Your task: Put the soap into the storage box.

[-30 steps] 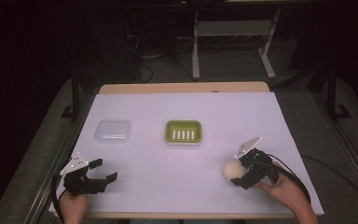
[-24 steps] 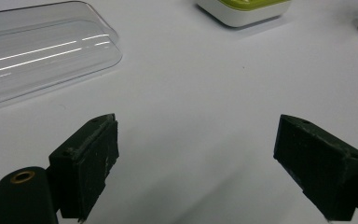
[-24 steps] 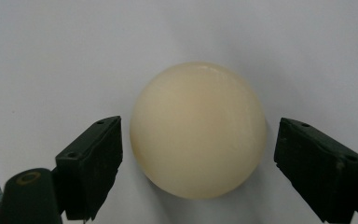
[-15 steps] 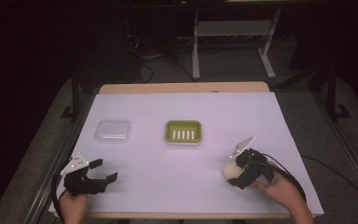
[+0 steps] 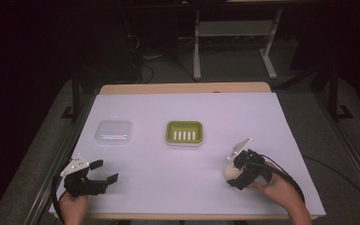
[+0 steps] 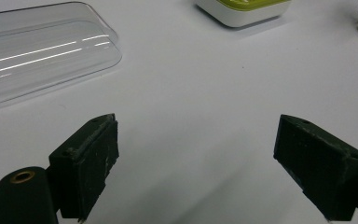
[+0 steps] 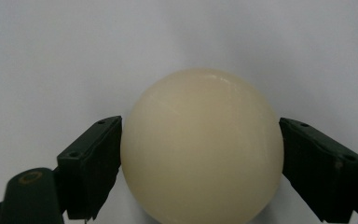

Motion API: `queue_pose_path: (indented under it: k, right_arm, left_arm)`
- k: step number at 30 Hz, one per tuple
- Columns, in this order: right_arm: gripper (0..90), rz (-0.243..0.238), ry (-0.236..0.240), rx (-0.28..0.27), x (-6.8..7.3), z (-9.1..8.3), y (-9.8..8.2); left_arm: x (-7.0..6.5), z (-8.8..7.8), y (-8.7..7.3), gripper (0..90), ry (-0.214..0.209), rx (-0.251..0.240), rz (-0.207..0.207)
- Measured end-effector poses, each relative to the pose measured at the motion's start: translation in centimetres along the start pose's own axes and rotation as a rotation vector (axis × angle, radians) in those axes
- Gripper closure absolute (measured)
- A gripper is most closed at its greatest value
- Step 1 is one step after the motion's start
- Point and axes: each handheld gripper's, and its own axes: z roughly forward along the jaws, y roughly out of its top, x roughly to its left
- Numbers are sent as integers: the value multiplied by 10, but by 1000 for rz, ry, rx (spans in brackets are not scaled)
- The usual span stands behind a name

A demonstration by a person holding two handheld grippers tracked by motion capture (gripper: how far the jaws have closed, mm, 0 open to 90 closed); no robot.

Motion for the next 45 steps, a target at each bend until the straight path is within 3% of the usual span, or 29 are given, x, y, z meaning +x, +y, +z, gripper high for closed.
queue_pose_path:
  k: [11,20,36,45]
  right_arm:
    - [240,-16,-1,16,1,1,1]
    - [245,-8,3,36,-1,0,7]
    - [245,-50,47,-2,-8,-7,50]
    - [245,-54,57,-19,-15,-10,64]
  left_arm:
    - [0,0,0,130,-3,2,0]
    - [-1,1,0,130,-9,7,-1]
    - [0,0,0,130,-6,-4,2]
    - [0,0,0,130,-2,-3,-5]
